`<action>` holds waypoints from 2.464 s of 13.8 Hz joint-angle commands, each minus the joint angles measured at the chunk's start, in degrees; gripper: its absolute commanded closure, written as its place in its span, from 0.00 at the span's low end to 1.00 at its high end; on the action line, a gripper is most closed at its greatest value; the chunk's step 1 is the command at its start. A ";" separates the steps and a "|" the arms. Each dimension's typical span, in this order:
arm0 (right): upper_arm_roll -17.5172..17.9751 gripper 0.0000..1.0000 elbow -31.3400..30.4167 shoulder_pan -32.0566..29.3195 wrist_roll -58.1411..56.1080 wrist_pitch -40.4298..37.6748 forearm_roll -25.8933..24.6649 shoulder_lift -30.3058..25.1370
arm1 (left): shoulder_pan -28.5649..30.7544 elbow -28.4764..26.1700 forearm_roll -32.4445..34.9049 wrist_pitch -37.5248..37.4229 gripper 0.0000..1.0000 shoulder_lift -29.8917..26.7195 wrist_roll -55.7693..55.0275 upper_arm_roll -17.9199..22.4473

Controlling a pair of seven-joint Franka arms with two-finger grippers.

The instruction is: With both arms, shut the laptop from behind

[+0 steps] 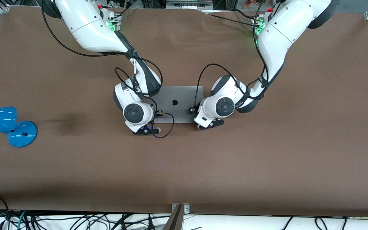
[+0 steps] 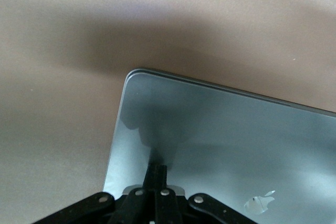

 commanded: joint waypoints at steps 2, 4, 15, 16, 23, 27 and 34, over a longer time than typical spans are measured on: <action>-0.19 0.00 3.81 -1.29 -0.91 -2.01 -0.68 0.00 | -0.94 1.87 1.77 -0.06 1.00 1.06 -1.07 0.47; -0.19 0.00 3.81 -2.43 -1.09 -2.53 -0.24 -3.24 | -0.85 1.87 1.77 -0.06 1.00 1.06 -1.07 0.47; -12.13 0.00 3.81 -7.80 -5.98 -21.43 -0.85 -18.63 | 6.08 -4.44 6.34 -13.24 0.00 -17.63 4.09 0.03; -12.93 0.00 3.73 -7.54 -8.62 -20.82 -0.85 -18.81 | 7.39 -6.90 6.25 -13.51 0.00 -21.05 6.55 0.03; -12.67 0.00 -5.92 -16.49 -11.11 -17.83 -2.08 -38.29 | 8.47 -19.49 5.29 -20.78 0.00 -44.35 26.40 11.61; -9.96 0.00 -7.96 -20.36 -11.98 -22.38 -6.73 -45.61 | 8.38 -19.66 5.29 -26.95 0.00 -53.24 38.36 20.31; -7.22 0.00 -11.83 -22.39 -11.63 -17.22 -6.13 -48.26 | 16.25 -18.87 5.37 -32.14 0.00 -57.30 44.11 18.44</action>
